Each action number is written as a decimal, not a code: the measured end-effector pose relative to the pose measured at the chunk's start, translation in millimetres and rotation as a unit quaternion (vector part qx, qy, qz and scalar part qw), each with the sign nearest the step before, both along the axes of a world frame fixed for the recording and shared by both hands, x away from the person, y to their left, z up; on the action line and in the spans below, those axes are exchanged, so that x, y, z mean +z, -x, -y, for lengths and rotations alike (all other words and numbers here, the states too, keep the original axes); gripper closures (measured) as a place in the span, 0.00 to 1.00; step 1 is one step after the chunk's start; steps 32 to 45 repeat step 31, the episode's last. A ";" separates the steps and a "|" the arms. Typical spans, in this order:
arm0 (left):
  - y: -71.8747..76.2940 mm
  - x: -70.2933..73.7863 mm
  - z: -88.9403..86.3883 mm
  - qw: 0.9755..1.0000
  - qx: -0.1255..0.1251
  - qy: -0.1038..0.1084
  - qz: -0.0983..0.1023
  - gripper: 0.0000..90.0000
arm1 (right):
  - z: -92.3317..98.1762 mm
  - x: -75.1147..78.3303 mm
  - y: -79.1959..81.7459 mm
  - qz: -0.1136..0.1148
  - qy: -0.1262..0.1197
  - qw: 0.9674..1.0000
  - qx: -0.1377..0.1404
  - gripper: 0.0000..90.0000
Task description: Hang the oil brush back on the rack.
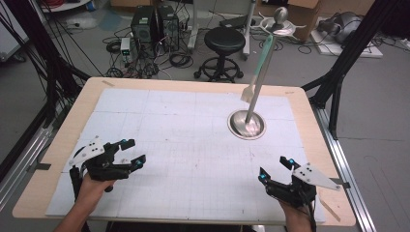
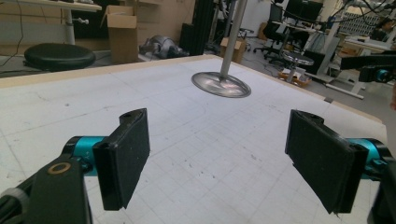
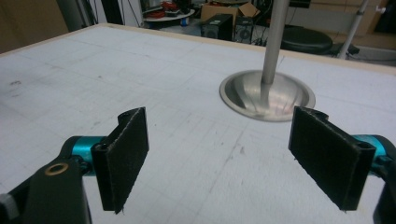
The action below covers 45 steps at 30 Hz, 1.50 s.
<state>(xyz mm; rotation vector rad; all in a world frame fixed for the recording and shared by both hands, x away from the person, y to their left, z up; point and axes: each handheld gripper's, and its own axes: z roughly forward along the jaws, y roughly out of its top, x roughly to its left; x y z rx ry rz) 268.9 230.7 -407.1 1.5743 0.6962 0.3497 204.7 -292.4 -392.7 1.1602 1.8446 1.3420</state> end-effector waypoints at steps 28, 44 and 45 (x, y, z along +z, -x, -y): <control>3.6 -2.8 5.3 1.000 -0.004 -0.006 -0.004 0.25 | 6.8 -0.6 10.3 0.008 -0.012 1.000 -0.014 0.21; 3.6 -3.1 5.3 1.000 -0.003 -0.006 -0.005 0.25 | 8.0 -0.5 10.3 0.008 -0.013 1.000 -0.015 0.21; 3.6 -3.1 5.3 1.000 -0.003 -0.006 -0.005 0.25 | 8.0 -0.5 10.3 0.008 -0.013 1.000 -0.015 0.21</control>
